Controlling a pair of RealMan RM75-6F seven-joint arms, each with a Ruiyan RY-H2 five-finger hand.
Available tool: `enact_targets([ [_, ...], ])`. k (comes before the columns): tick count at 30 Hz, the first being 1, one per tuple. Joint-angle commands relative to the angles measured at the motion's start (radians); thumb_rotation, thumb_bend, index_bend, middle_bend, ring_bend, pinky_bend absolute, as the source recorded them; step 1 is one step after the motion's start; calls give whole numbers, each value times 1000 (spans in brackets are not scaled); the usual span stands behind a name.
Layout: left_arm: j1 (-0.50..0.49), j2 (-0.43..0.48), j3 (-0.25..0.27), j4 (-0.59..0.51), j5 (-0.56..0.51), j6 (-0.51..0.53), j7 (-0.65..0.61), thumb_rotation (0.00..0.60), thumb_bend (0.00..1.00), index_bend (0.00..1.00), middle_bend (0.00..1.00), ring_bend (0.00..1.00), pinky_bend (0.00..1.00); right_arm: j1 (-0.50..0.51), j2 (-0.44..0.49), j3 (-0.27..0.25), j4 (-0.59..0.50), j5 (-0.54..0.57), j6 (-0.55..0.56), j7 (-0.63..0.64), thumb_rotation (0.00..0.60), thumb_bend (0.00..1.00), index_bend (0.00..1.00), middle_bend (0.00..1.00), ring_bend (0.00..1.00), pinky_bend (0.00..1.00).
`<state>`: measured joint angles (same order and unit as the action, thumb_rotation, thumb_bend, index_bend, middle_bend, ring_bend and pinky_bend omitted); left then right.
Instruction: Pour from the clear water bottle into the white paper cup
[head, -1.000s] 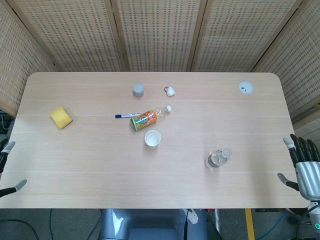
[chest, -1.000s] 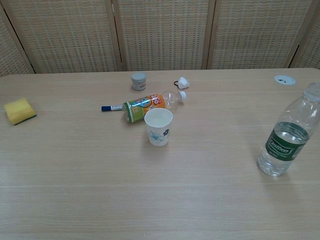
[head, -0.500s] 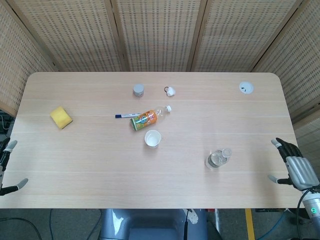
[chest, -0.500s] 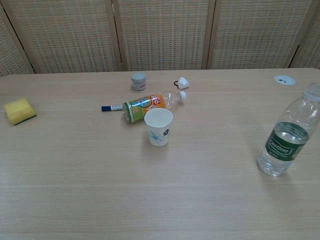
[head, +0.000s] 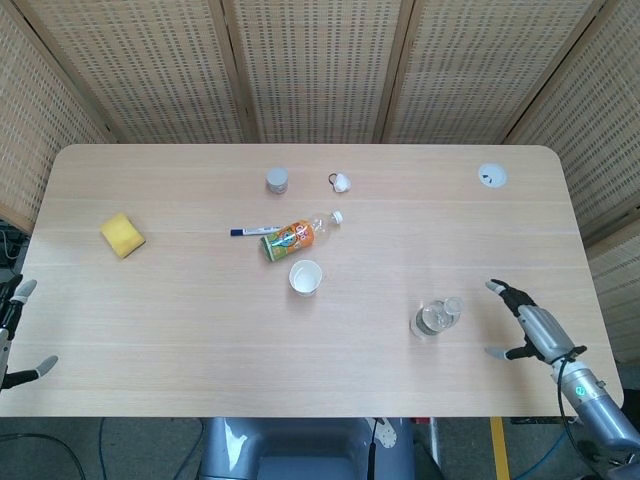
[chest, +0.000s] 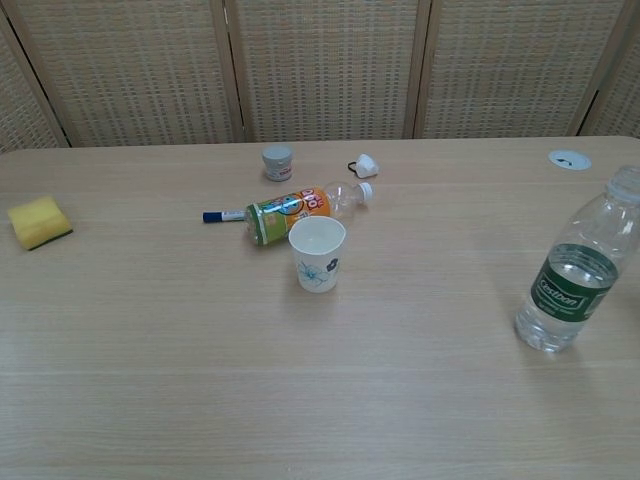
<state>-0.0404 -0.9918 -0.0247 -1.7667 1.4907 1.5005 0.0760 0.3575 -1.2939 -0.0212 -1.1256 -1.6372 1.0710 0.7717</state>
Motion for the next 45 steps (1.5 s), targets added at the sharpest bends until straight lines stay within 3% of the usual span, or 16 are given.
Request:
enact_targets([
  [1, -1, 2, -2, 1, -4, -3, -4, 600, 40, 0, 0, 0, 0, 42, -35, -10, 3, 2, -56, 23, 600, 0, 0, 0, 0, 0],
  [12, -6, 15, -15, 6, -31, -12, -39, 600, 39, 0, 0, 0, 0, 104, -107, 10, -14, 61, -131, 56, 600, 0, 0, 0, 0, 0],
  [24, -13, 17, -17, 11, -43, -26, -47, 600, 39, 0, 0, 0, 0, 143, -156, 17, 3, 83, -162, 199, 600, 0, 0, 0, 0, 0],
  [41, -17, 15, -18, 14, -53, -36, -45, 600, 39, 0, 0, 0, 0, 179, -238, 41, 19, 131, -197, 237, 600, 0, 2, 0, 0, 0],
  [43, -19, 14, -19, 15, -56, -39, -45, 600, 39, 0, 0, 0, 0, 177, -257, 49, 29, 137, -182, 233, 600, 0, 33, 19, 0, 0],
  [45, -19, 15, -20, 14, -58, -39, -45, 600, 39, 0, 0, 0, 0, 174, -273, 54, 37, 141, -171, 236, 600, 0, 135, 108, 2, 0],
])
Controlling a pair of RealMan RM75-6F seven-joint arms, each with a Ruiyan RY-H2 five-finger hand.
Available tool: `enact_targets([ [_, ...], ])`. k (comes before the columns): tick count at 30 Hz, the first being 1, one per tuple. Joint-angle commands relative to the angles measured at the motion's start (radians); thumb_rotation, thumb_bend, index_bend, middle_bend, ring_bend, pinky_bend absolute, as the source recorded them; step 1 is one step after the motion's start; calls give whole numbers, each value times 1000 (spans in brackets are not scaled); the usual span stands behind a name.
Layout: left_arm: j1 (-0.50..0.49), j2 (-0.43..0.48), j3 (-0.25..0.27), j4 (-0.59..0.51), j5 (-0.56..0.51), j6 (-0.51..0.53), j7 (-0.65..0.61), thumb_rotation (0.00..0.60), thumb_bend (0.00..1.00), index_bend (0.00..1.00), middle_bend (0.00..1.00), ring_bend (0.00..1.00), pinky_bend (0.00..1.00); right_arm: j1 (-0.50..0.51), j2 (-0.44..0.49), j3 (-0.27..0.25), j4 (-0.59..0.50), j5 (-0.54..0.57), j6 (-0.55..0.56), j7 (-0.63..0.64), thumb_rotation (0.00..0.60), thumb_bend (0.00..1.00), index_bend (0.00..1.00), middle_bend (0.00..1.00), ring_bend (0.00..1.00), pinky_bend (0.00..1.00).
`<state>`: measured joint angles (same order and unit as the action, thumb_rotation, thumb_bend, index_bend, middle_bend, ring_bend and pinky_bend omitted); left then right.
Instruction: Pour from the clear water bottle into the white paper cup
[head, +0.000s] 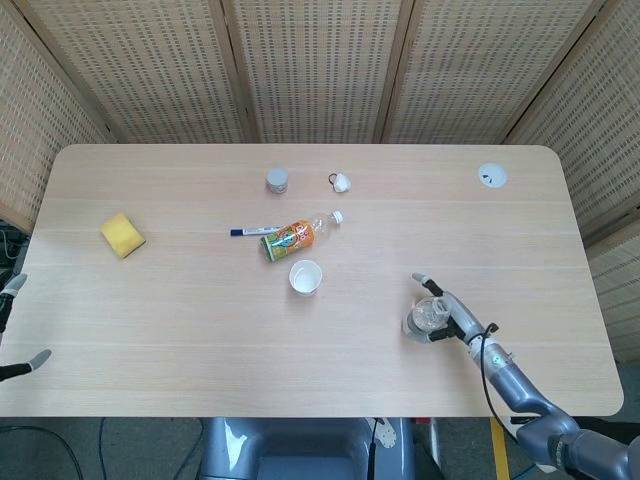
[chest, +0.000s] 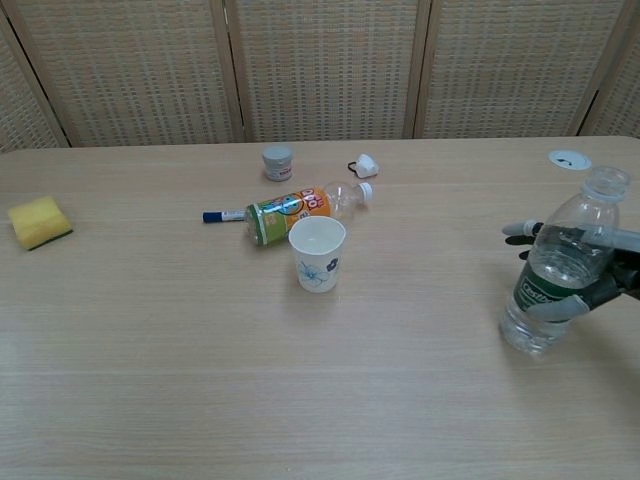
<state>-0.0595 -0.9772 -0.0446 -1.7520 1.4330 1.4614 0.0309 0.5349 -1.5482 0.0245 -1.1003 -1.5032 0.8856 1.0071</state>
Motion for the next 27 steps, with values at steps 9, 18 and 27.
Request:
enact_targets([
  [9, -3, 2, -2, -1, -7, -6, -4, 600, 39, 0, 0, 0, 0, -25, -79, 50, 39, 65, 56, -55, 600, 476, 524, 531, 448, 494],
  [18, -4, 7, -2, 0, -8, -9, -20, 600, 38, 0, 0, 0, 0, -24, -57, 111, -24, 86, 140, -229, 600, 601, 554, 574, 550, 630],
  [27, -4, 15, 0, -4, -3, -9, -34, 600, 40, 0, 0, 0, 0, 60, 15, 209, -209, 238, 78, -735, 600, 608, 580, 631, 584, 630],
])
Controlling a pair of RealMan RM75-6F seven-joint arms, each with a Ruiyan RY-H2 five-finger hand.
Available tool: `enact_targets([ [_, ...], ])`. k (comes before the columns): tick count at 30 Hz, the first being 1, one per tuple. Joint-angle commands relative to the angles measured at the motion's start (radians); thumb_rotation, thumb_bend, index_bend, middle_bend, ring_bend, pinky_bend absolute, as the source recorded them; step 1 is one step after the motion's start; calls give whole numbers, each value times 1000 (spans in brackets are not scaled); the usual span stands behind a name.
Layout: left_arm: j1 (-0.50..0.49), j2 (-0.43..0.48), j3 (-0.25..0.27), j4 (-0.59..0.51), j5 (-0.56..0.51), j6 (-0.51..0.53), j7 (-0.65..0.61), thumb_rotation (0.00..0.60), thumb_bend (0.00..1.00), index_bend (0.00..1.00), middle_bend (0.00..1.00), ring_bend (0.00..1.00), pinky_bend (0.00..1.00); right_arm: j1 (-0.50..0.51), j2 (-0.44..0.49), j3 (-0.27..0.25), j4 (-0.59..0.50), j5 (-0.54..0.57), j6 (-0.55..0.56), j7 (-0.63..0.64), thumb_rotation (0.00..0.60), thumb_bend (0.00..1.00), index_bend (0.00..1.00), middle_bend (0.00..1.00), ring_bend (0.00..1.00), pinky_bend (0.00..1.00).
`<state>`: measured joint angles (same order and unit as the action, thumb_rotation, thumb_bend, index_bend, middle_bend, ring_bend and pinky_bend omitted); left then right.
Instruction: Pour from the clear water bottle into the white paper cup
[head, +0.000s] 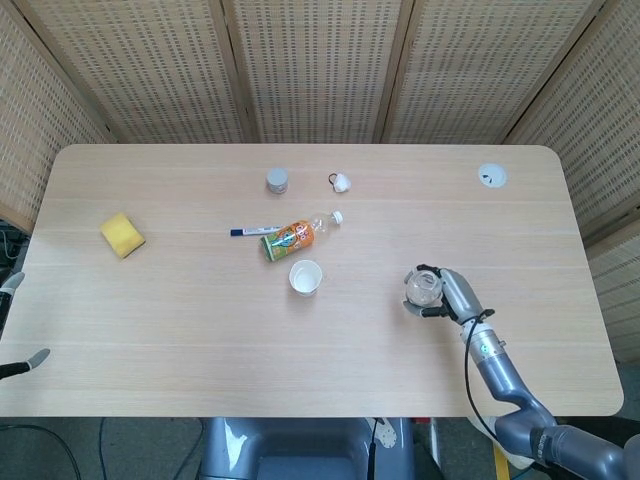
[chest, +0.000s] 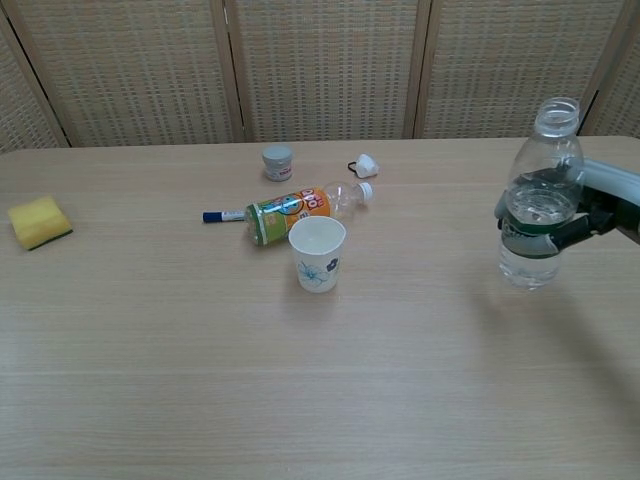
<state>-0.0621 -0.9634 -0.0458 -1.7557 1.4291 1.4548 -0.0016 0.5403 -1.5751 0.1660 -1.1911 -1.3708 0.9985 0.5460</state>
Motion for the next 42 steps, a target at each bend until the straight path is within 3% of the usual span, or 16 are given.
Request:
enact_targets([
  [1, -1, 3, 1, -1, 2, -1, -6, 600, 39, 0, 0, 0, 0, 76, 43, 87, -138, 131, -43, -343, 600, 609, 580, 633, 587, 630],
  [3, 1, 8, 1, -3, 9, 3, -18, 600, 39, 0, 0, 0, 0, 122, 32, 119, -145, 233, -63, -546, 600, 613, 581, 638, 597, 630],
  [7, -2, 14, 0, 1, 5, -5, -36, 600, 39, 0, 0, 0, 0, 169, 9, 143, -176, 394, -51, -800, 600, 661, 581, 654, 623, 628],
  [17, -11, 25, 1, 2, 3, -25, -62, 600, 39, 0, 0, 0, 0, 294, -66, 154, -225, 708, 70, -1261, 600, 675, 581, 661, 635, 628],
  [29, -16, 35, -4, 6, -12, -39, -92, 600, 39, 0, 0, 0, 0, 404, -150, 158, -226, 852, 158, -1505, 600, 676, 581, 668, 643, 625],
  [42, -20, 42, -4, 10, -14, -47, -116, 600, 39, 0, 0, 0, 0, 454, -228, 146, -156, 879, 282, -1657, 600, 688, 584, 674, 653, 619],
])
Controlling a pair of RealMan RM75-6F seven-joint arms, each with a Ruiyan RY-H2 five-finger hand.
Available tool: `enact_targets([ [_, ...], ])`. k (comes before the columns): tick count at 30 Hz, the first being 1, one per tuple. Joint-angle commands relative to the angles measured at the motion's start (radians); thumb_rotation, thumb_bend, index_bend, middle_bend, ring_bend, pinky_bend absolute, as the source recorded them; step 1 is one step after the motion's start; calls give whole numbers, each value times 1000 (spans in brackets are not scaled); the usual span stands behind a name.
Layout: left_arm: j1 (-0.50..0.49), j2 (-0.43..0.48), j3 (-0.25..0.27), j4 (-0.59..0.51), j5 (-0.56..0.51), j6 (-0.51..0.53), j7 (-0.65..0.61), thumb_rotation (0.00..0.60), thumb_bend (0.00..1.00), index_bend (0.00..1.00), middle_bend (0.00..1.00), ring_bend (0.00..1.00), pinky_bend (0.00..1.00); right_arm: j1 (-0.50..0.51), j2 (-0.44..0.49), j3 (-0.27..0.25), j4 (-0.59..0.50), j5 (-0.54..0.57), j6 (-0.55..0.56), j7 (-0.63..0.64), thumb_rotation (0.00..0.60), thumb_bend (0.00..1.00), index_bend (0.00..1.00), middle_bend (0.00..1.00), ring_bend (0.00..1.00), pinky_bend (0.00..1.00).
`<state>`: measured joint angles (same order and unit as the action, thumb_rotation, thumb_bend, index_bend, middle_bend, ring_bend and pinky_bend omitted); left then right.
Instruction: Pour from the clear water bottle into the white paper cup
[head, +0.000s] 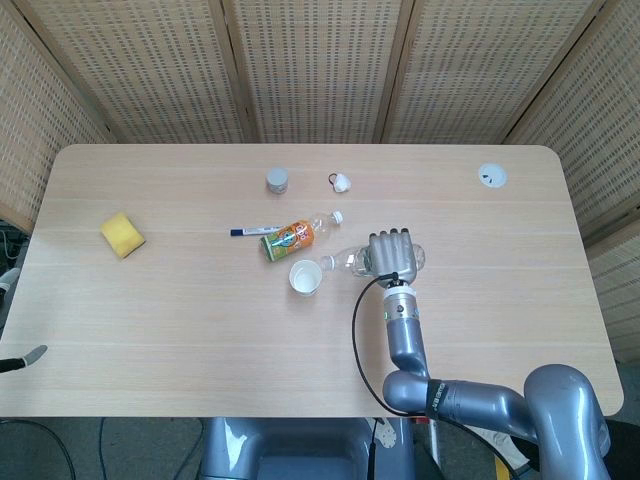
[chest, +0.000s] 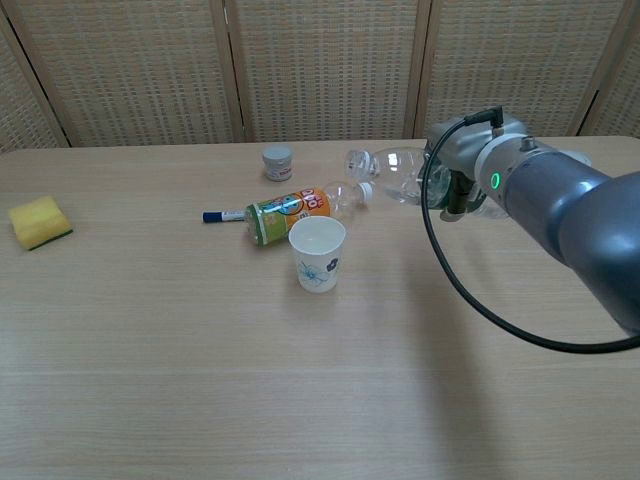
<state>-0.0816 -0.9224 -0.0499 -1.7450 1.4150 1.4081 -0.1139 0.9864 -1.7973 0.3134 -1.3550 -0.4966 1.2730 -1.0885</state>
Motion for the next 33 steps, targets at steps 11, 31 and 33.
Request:
enact_targets([
  [11, -1, 6, 0, 1, -1, -2, -18, 600, 39, 0, 0, 0, 0, 22, -20, -6, 24, 19, 46, -107, 600, 688, 584, 674, 653, 619],
  [31, -3, 14, -2, 6, -3, -8, -42, 600, 39, 0, 0, 0, 0, 50, -88, -24, 96, -5, 107, -243, 600, 690, 584, 675, 653, 619],
  [33, -3, 15, -2, 6, -3, -9, -44, 600, 40, 0, 0, 0, 0, 52, -92, -25, 103, -5, 113, -258, 600, 690, 584, 675, 654, 619],
])
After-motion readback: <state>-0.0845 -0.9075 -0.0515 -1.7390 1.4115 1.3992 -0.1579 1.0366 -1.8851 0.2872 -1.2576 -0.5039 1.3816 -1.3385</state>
